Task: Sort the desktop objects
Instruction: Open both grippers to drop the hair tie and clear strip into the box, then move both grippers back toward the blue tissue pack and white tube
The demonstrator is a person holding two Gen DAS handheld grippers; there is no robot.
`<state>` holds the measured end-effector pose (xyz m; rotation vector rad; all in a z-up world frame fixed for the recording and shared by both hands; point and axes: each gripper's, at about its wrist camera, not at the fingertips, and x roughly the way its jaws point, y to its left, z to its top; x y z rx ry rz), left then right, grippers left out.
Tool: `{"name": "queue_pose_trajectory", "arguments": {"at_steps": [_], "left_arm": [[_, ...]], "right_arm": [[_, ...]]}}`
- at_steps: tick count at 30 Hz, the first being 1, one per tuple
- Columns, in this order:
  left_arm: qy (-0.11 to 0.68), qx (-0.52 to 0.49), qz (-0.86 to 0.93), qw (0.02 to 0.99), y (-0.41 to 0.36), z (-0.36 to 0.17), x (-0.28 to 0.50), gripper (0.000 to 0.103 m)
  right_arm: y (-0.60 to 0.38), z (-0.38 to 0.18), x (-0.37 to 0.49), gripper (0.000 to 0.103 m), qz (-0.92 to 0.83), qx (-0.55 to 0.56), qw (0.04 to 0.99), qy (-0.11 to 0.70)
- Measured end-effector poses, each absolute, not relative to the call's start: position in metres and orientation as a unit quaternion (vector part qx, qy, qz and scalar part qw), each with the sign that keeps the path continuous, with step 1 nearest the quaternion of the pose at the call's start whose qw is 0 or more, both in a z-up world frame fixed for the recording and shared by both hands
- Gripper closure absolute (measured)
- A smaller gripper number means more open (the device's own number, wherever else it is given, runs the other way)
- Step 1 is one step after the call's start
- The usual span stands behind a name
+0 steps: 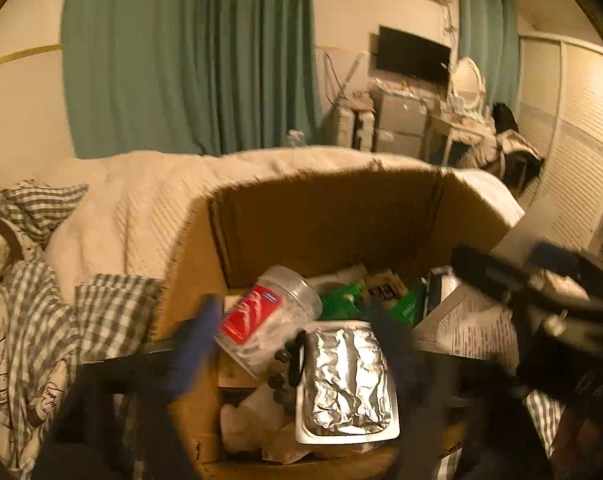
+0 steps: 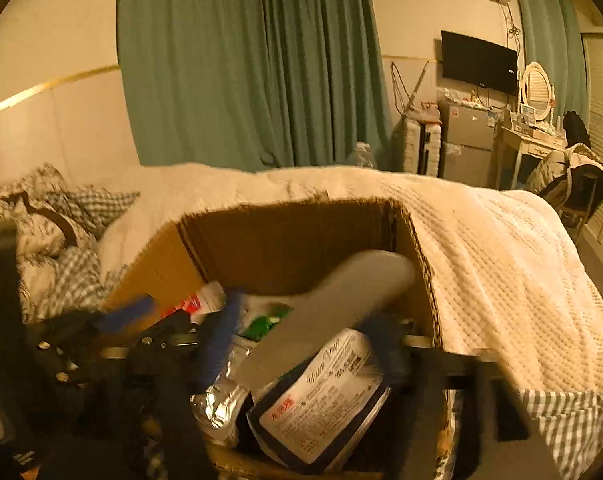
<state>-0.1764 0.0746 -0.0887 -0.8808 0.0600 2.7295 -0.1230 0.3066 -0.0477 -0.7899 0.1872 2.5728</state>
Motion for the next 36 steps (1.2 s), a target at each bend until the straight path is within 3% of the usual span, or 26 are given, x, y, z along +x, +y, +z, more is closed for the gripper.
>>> {"name": "queue_pose_trajectory", "arguments": {"at_steps": [2,8,12,15,27,36], "left_arm": [[0.014,-0.297,0.945,0.135,0.070,-0.081,-0.172,0.011],[0.019,-0.277,0.954,0.111,0.061,-0.061,-0.161,0.001],[0.019,-0.250,0.963,0.101,0.058,-0.043,-0.148,0.000],[0.031,-0.230,0.969,0.090,0.058,-0.030,-0.138,0.000],[0.049,-0.218,0.973,0.055,0.050,-0.010,-0.117,0.000],[0.006,-0.217,0.975,0.049,0.025,0.011,-0.091,0.000]], "right_arm": [[0.302,-0.045,-0.122,0.029,0.931,-0.284,0.221,0.058],[0.292,-0.026,-0.113,0.012,0.935,-0.262,0.237,0.040],[0.285,-0.007,-0.097,0.011,0.941,-0.228,0.247,0.027],[0.282,0.007,-0.085,0.000,0.949,-0.194,0.246,0.028],[0.269,0.036,-0.052,0.000,0.962,-0.138,0.230,0.059],[0.260,0.050,-0.019,0.000,0.962,-0.118,0.237,0.058]]}}
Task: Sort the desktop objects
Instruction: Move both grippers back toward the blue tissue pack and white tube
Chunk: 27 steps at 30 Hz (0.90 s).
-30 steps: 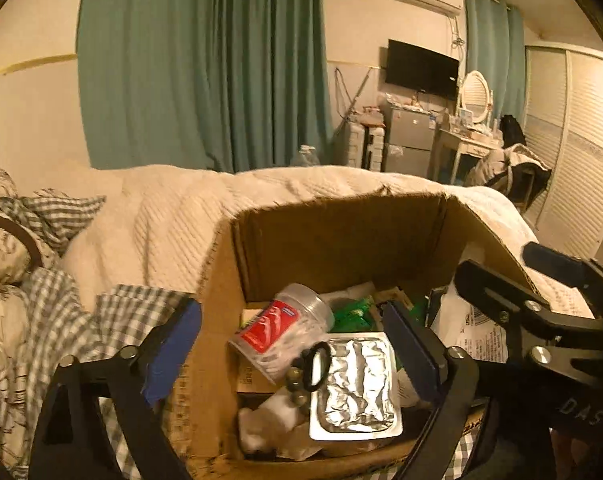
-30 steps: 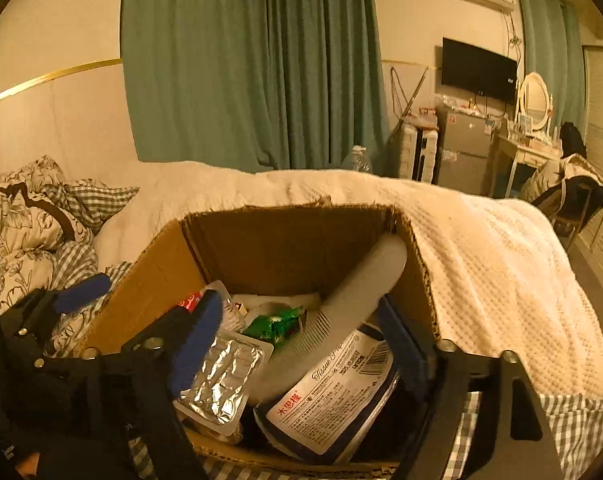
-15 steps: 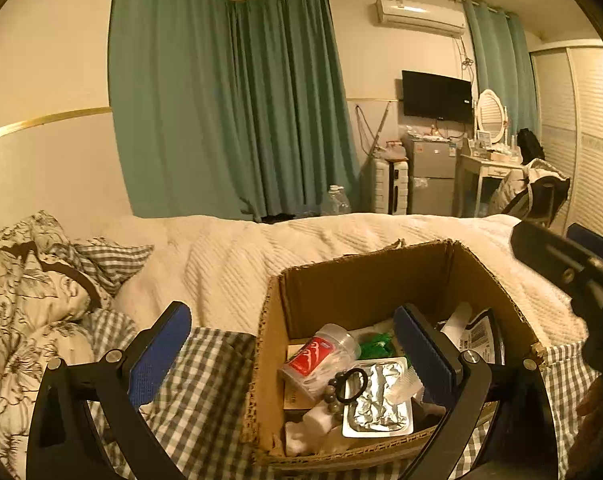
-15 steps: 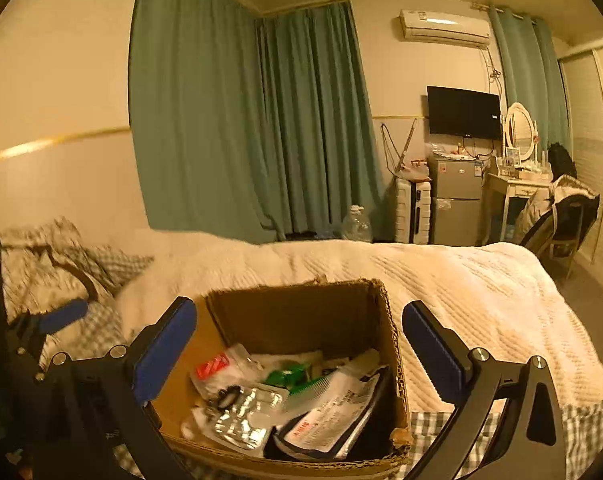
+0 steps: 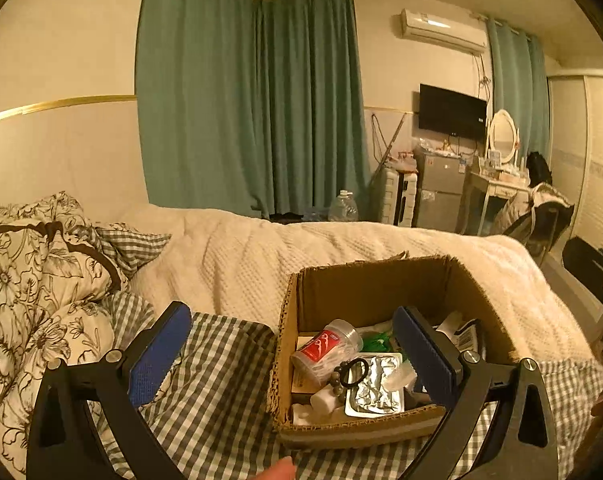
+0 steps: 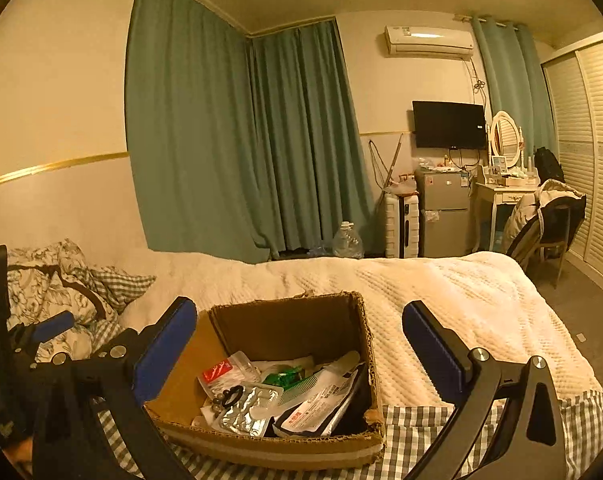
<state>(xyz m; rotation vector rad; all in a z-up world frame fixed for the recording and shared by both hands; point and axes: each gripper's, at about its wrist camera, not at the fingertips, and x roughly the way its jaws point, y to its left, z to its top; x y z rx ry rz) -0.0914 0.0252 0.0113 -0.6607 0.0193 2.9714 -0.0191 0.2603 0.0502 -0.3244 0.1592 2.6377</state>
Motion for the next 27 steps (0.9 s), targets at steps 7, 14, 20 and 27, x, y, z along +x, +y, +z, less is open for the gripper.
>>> {"name": "queue_pose_trajectory", "arguments": {"at_steps": [7,14,20,27], "left_arm": [[0.007,-0.198,0.979,0.045,0.019,0.028,-0.067,0.000],[0.020,-0.188,0.980,0.066,0.021,0.033,-0.047,0.000],[0.054,-0.211,0.975,0.048,0.022,0.016,-0.042,0.000],[0.041,-0.258,0.964,0.052,0.017,-0.013,-0.041,0.000]], "right_arm": [[0.250,0.058,-0.005,0.000,0.958,-0.129,0.253,0.047],[0.250,0.051,0.004,0.000,0.953,-0.162,0.251,0.051],[0.248,0.035,0.010,0.000,0.954,-0.203,0.210,0.066],[0.233,0.006,0.006,0.000,0.950,-0.257,0.178,0.029]]}}
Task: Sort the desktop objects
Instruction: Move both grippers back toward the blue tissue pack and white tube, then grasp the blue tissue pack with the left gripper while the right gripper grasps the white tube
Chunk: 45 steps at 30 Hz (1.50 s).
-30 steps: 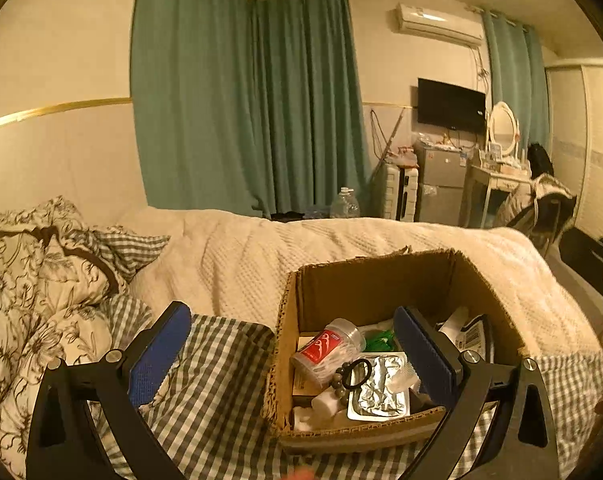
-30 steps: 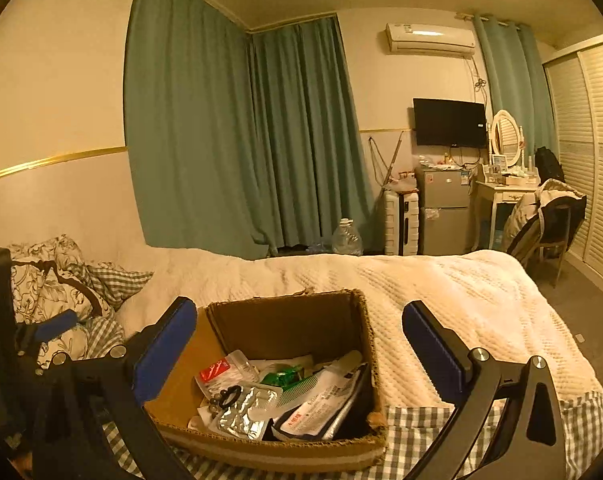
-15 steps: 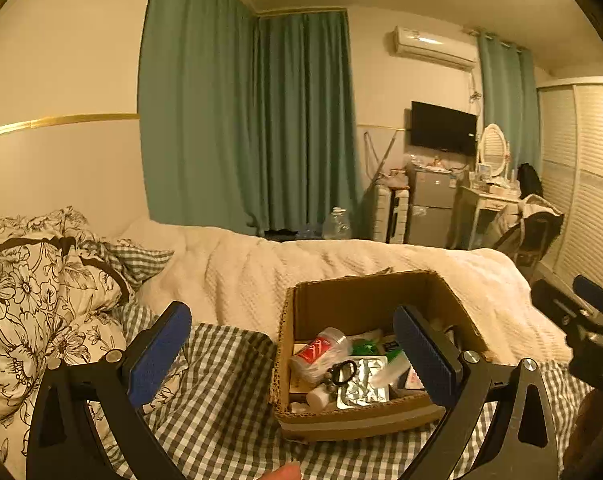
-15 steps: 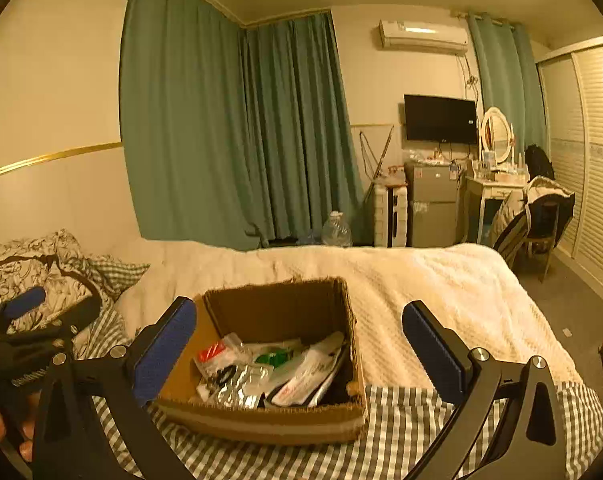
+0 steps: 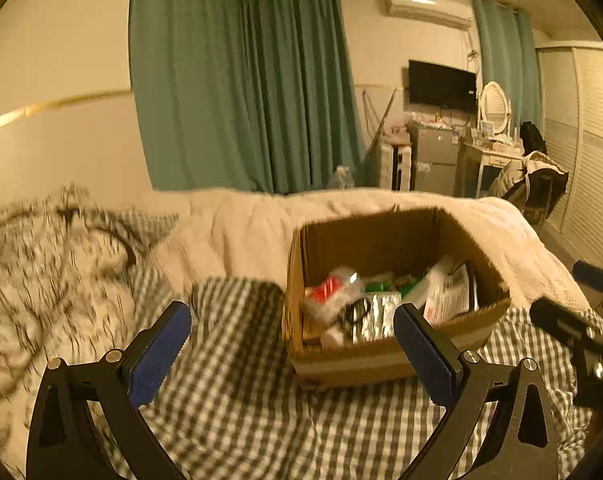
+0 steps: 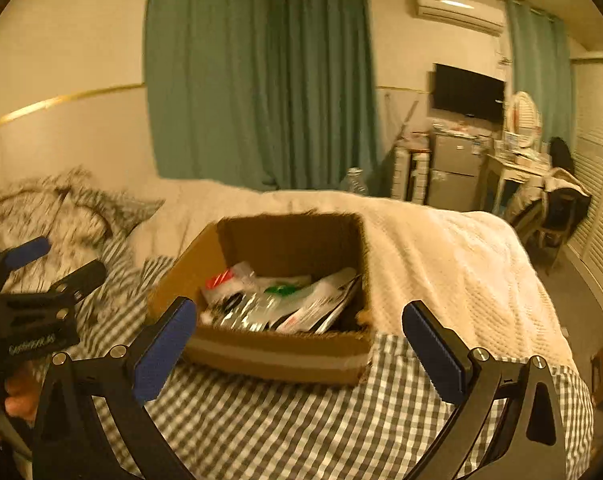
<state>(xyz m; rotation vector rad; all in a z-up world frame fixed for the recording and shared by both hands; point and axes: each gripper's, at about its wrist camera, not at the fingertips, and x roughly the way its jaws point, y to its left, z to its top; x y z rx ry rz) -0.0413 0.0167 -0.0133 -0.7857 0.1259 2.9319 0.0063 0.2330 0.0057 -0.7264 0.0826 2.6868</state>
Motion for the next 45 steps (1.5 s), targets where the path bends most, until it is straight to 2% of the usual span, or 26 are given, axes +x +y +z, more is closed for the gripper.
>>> {"name": "queue_pose_trajectory", "arguments": {"at_steps": [4,9,12,19,35,40,42,44,45], "left_arm": [[0.053,-0.286,0.955,0.050,0.011,-0.036,-0.035,0.000],[0.042,-0.330,0.937,0.102,0.006,-0.065,-0.025,0.000],[0.044,-0.363,0.926,0.095,0.006,-0.085,-0.016,0.000],[0.038,-0.431,0.892,0.132,0.020,-0.123,0.020,0.000],[0.052,-0.507,0.840,0.187,0.052,-0.173,0.046,0.000],[0.060,-0.523,0.826,0.202,0.065,-0.188,0.047,0.000],[0.055,-0.532,0.822,0.195,0.064,-0.195,0.045,0.003],[0.038,-0.546,0.814,0.196,0.058,-0.202,0.040,0.019],[0.029,-0.552,0.809,0.201,0.057,-0.204,0.039,0.023]], "right_arm": [[0.226,-0.010,0.001,0.000,0.950,-0.280,0.136,0.033],[0.215,-0.041,-0.006,0.000,0.936,-0.331,0.120,-0.002],[0.212,-0.060,-0.008,0.000,0.926,-0.361,0.112,-0.016],[0.227,-0.098,-0.021,0.000,0.903,-0.424,0.072,0.001],[0.214,-0.180,-0.043,0.000,0.819,-0.571,-0.062,0.015],[0.200,-0.208,-0.044,0.000,0.780,-0.621,-0.082,-0.011],[0.193,-0.212,-0.045,0.000,0.777,-0.624,-0.081,-0.030],[0.185,-0.214,-0.046,0.000,0.776,-0.623,-0.086,-0.049],[0.180,-0.215,-0.047,0.000,0.776,-0.622,-0.086,-0.060]]}}
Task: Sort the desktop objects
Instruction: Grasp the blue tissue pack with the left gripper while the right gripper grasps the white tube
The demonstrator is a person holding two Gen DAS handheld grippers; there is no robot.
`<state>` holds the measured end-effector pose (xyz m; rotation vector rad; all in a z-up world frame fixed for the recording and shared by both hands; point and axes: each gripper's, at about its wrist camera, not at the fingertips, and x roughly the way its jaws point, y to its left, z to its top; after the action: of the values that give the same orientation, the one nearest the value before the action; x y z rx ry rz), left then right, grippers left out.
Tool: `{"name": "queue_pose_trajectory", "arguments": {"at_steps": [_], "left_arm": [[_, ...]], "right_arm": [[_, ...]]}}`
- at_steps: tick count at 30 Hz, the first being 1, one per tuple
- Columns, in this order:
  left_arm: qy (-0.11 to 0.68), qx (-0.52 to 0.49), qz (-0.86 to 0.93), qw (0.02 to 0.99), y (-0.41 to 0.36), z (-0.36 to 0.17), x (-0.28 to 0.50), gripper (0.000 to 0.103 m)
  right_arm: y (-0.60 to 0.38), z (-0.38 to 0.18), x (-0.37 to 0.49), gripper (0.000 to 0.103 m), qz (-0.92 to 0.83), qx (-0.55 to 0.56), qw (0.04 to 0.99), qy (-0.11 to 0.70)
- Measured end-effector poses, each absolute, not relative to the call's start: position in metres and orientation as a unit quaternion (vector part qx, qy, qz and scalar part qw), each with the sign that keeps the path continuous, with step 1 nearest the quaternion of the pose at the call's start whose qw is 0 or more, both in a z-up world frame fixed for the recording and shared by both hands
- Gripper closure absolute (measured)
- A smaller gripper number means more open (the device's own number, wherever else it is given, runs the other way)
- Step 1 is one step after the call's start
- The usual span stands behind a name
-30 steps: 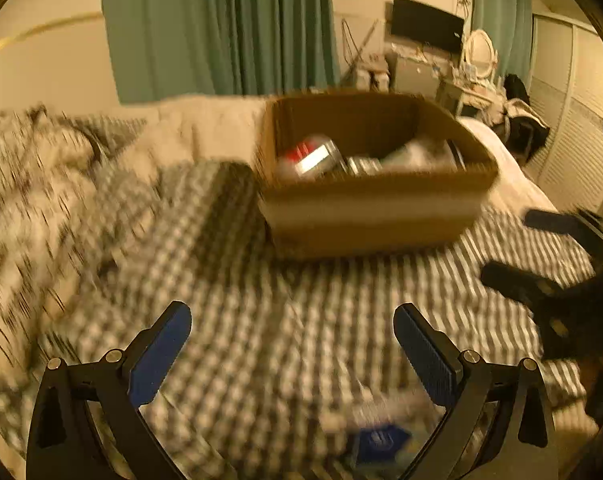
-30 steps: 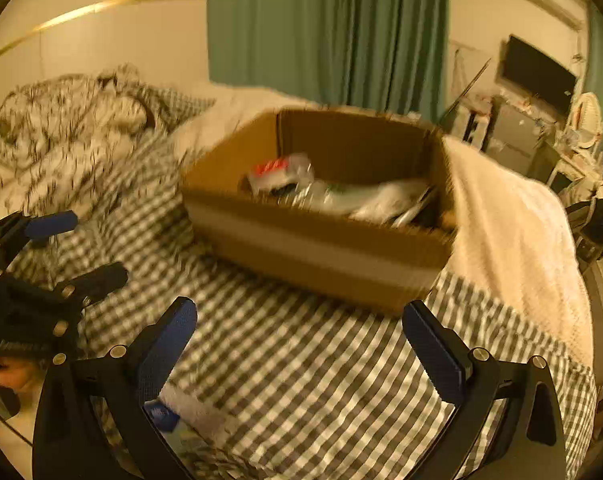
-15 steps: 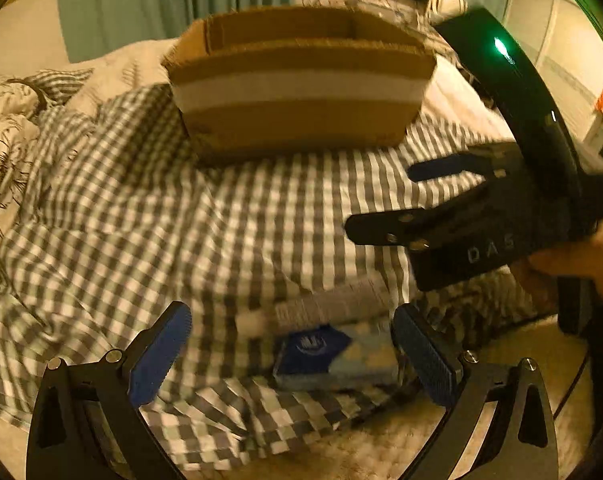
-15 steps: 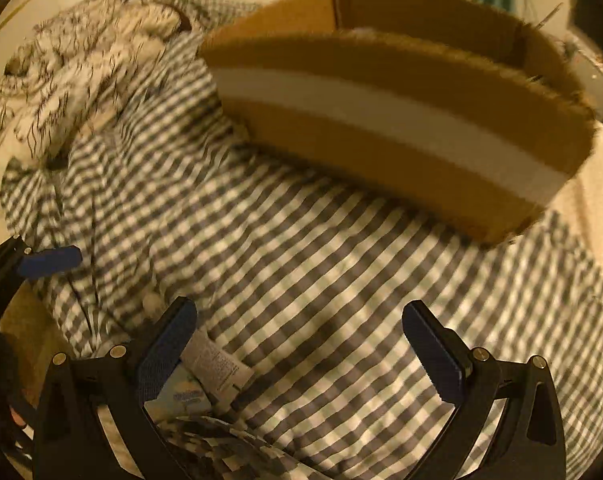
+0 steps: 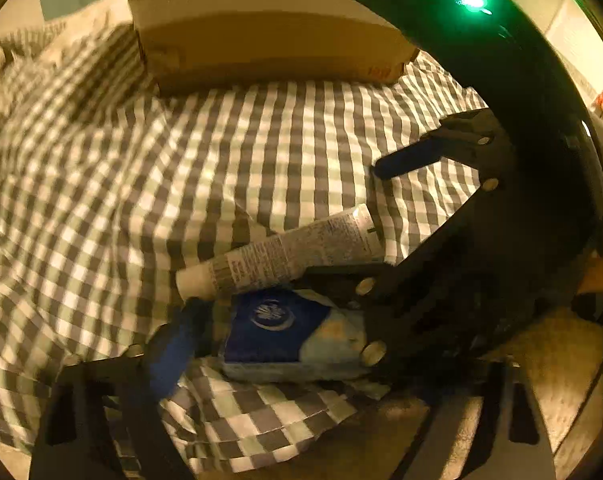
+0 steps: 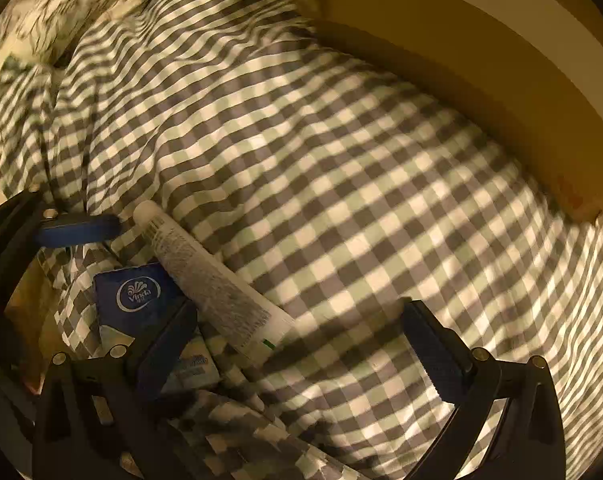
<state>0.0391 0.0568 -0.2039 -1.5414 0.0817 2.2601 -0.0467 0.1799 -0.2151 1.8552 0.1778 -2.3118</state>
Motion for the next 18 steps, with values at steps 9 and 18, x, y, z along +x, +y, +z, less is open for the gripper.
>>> {"name": "queue_pose_trajectory", "arguments": {"at_steps": [9,18], "left_arm": [[0.031,-0.546,0.818,0.180,0.048,-0.200,0.040,0.028],[0.015,-0.523,0.841,0.136,0.021,-0.186,0.032,0.029]], "right_arm": [[0.146,-0.220,-0.057,0.024,-0.785,0.605,0.088,0.099],[0.143,-0.206,-0.067,0.098,-0.809,0.577,0.115,0.005]]}}
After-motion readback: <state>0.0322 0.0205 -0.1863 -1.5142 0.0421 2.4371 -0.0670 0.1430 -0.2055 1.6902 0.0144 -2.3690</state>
